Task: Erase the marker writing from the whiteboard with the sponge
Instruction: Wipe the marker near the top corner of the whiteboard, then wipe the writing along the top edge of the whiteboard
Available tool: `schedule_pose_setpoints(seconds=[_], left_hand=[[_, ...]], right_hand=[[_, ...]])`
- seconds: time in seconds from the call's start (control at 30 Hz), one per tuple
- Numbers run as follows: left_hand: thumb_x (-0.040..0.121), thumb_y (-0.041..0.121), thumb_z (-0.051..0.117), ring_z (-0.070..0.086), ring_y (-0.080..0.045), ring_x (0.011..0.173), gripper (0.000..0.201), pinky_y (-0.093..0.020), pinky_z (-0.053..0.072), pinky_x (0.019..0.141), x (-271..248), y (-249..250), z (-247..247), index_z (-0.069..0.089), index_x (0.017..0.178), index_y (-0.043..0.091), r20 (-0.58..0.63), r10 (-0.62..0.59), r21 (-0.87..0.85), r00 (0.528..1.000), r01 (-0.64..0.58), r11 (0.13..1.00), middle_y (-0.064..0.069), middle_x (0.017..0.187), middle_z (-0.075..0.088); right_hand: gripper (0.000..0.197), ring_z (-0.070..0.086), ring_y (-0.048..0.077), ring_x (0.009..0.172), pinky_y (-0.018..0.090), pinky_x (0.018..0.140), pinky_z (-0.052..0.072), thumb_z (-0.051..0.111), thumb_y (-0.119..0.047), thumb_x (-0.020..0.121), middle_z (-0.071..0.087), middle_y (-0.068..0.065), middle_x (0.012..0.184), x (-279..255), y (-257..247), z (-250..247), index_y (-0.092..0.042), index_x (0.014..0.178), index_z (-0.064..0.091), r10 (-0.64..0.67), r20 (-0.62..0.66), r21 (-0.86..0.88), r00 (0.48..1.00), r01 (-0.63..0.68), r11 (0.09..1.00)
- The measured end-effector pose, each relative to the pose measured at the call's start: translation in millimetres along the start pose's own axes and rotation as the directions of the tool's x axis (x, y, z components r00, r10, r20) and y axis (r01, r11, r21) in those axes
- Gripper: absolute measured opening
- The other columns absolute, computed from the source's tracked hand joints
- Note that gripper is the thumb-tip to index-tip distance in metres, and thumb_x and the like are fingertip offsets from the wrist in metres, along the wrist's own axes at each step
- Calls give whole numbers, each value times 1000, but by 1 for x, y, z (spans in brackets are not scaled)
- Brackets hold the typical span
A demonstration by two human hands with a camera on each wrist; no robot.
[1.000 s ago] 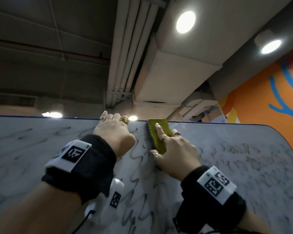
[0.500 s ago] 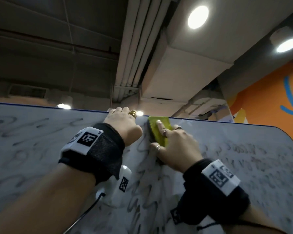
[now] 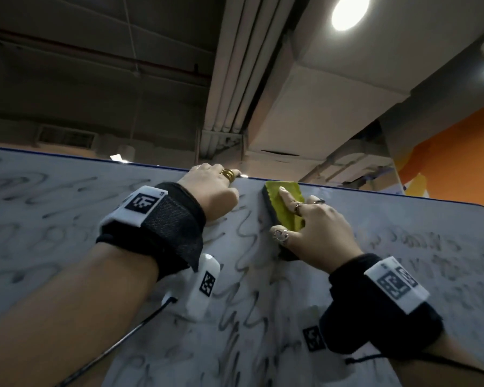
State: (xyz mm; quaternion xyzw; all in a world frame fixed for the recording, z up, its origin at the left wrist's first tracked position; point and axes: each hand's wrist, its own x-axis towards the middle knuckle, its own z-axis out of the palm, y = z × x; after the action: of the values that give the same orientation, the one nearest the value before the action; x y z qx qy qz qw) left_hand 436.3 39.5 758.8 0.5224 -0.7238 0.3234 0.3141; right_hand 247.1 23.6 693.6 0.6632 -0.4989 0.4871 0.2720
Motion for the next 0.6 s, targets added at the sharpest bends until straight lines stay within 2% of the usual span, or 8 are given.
schedule_pose_setpoints(seconds=[0.1, 0.17, 0.23, 0.27, 0.33, 0.37, 0.5, 0.6], left_hand=[[102, 29, 30, 31, -27, 130, 45, -28, 19, 104, -6, 5, 2, 39, 144, 16, -92, 34, -89, 995, -42, 995, -12, 141, 39], [100, 29, 40, 39, -23, 124, 40, -31, 29, 105, -14, 11, 6, 50, 137, 18, -275, 41, -174, 961, -92, 980, -7, 131, 46], [96, 27, 51, 55, -21, 107, 30, -31, 43, 94, -18, 19, 9, 64, 120, 16, -468, 24, -240, 884, -153, 959, -4, 107, 61], [94, 29, 56, 60, -20, 96, 26, -29, 46, 86, -20, 22, 9, 68, 111, 15, -507, 1, -279, 862, -165, 946, -2, 92, 64], [89, 40, 61, 63, -17, 81, 31, -23, 47, 77, -17, 28, 11, 71, 99, 12, -488, -69, -379, 870, -140, 915, 3, 70, 61], [87, 46, 62, 64, -17, 79, 37, -25, 49, 77, -14, 30, 12, 70, 96, 11, -466, -105, -434, 878, -123, 893, 2, 69, 61], [79, 65, 59, 68, -29, 80, 63, -42, 57, 76, -6, 46, 14, 65, 86, 3, -352, -247, -662, 903, -53, 748, -14, 86, 68], [73, 74, 55, 68, -30, 83, 75, -42, 58, 75, -10, 60, 10, 61, 97, 3, -214, -292, -733, 932, 44, 679, -15, 90, 67]], right_hand=[[78, 46, 24, 117, 30, 85, 37, 55, -58, 78, 47, 4, 115, -5, -7, 2, -37, 146, 23, -45, 3, 33, 999, 45, 998], [86, 47, 23, 114, 28, 82, 35, 57, -59, 74, 47, 1, 108, -8, -3, -2, -30, 148, 24, -35, -47, 76, 998, 38, 996], [92, 46, 24, 119, 29, 91, 37, 64, -53, 72, 50, 4, 124, -13, -2, -6, -22, 149, 22, -19, -140, 143, 990, 39, 989], [95, 45, 23, 121, 29, 94, 37, 66, -51, 72, 48, 4, 132, -15, -2, -7, -20, 149, 21, -15, -187, 159, 982, 46, 986], [97, 44, 21, 123, 29, 95, 38, 67, -53, 70, 47, 1, 136, -18, -5, -7, -19, 149, 23, -5, -245, 140, 970, 41, 989], [95, 45, 20, 121, 29, 93, 39, 68, -54, 69, 48, 0, 133, -19, -6, -7, -19, 147, 27, 0, -276, 117, 961, 33, 993], [75, 49, 27, 104, 37, 83, 41, 68, -52, 59, 57, 2, 110, -24, -8, 6, -15, 123, 56, -26, -495, 110, 869, 93, 990], [56, 48, 24, 90, 33, 79, 40, 65, -38, 58, 49, 0, 98, -25, -11, 13, -8, 104, 56, -55, -611, 291, 789, 289, 912]])
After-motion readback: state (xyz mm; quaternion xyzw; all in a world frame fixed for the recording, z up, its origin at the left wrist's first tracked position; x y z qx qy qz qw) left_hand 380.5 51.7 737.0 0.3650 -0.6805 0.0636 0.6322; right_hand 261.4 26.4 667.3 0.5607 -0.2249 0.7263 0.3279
